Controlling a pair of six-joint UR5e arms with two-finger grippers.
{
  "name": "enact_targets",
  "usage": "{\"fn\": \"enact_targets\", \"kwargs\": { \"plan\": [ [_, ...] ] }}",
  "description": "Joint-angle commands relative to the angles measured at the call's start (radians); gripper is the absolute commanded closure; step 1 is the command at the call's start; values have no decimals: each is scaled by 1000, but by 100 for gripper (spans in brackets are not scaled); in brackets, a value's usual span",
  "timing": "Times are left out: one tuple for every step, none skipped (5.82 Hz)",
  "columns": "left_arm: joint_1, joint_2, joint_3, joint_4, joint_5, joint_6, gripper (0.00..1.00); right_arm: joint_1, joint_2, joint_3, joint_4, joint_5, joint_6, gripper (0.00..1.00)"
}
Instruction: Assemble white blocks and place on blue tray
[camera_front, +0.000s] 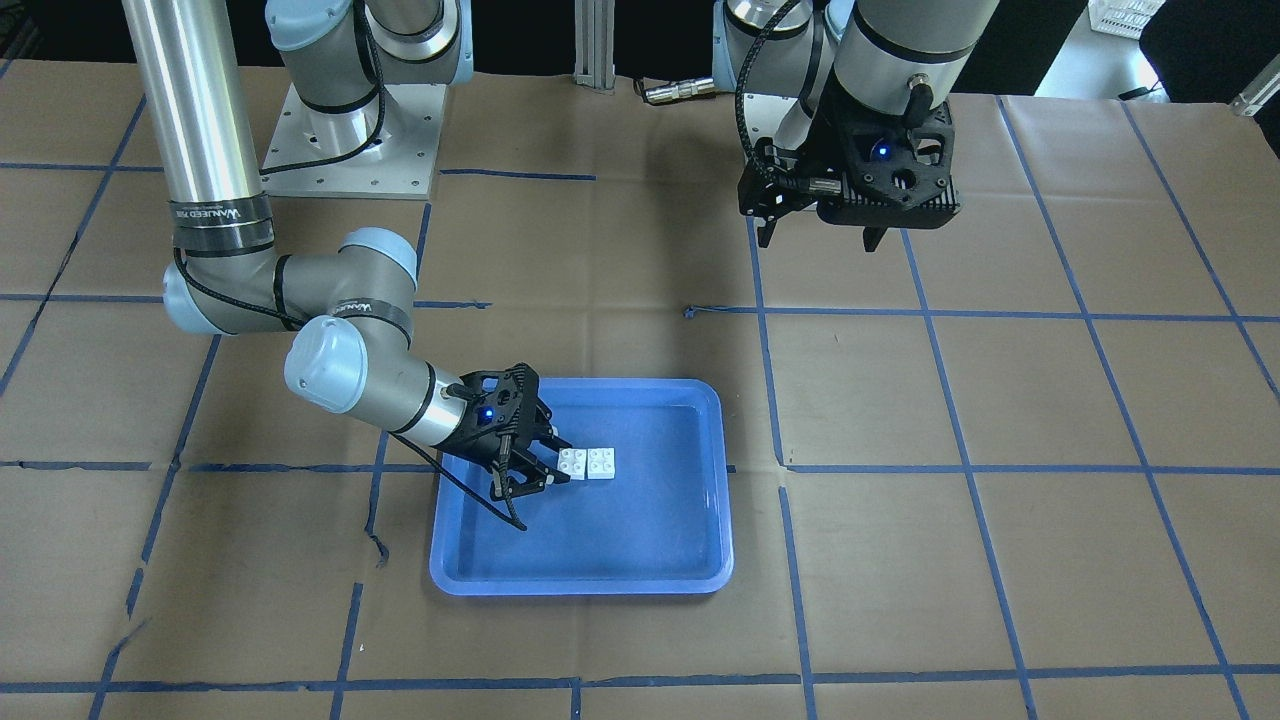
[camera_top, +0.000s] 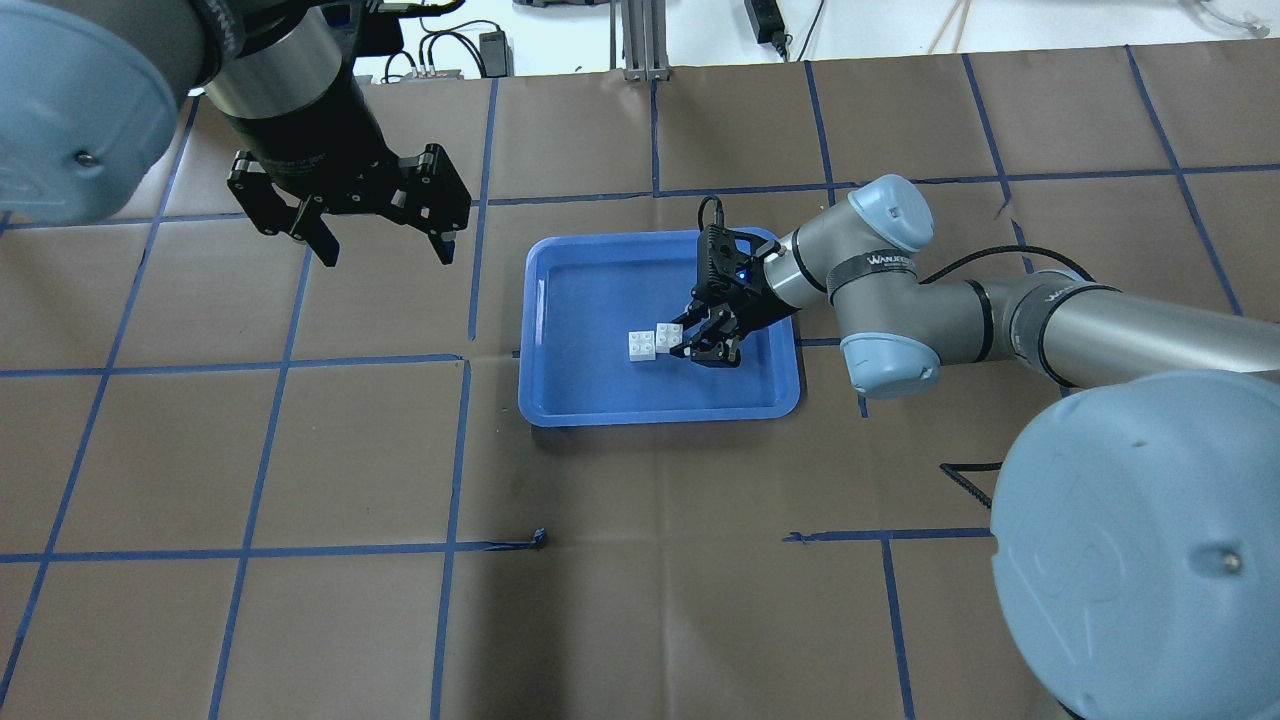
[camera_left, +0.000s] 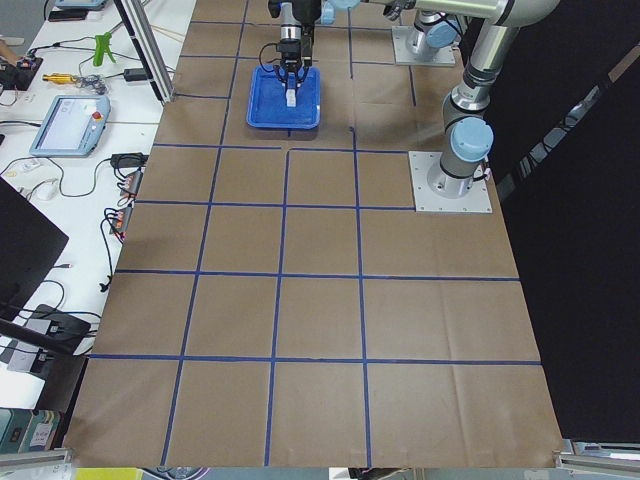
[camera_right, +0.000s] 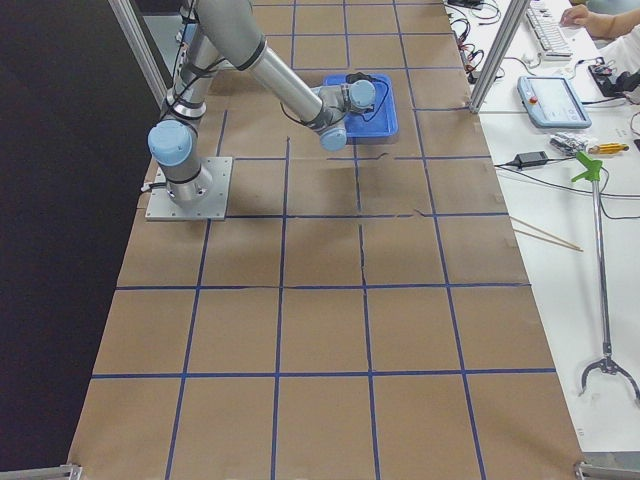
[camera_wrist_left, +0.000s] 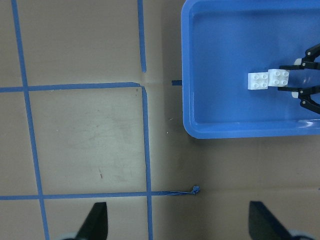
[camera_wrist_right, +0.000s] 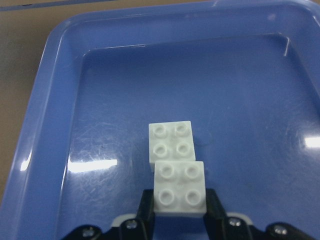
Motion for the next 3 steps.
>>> {"fn": "enact_targets", "kwargs": {
  "plan": [
    [2,0,7,1,0,1,1,9,1,0,-1,-3,1,69],
    [0,-2,5,1,-1,1,1,9,1,0,-1,-3,1,69],
    [0,-2,7,1,-1,1,1,9,1,0,1,-3,1,68]
  ]
}}
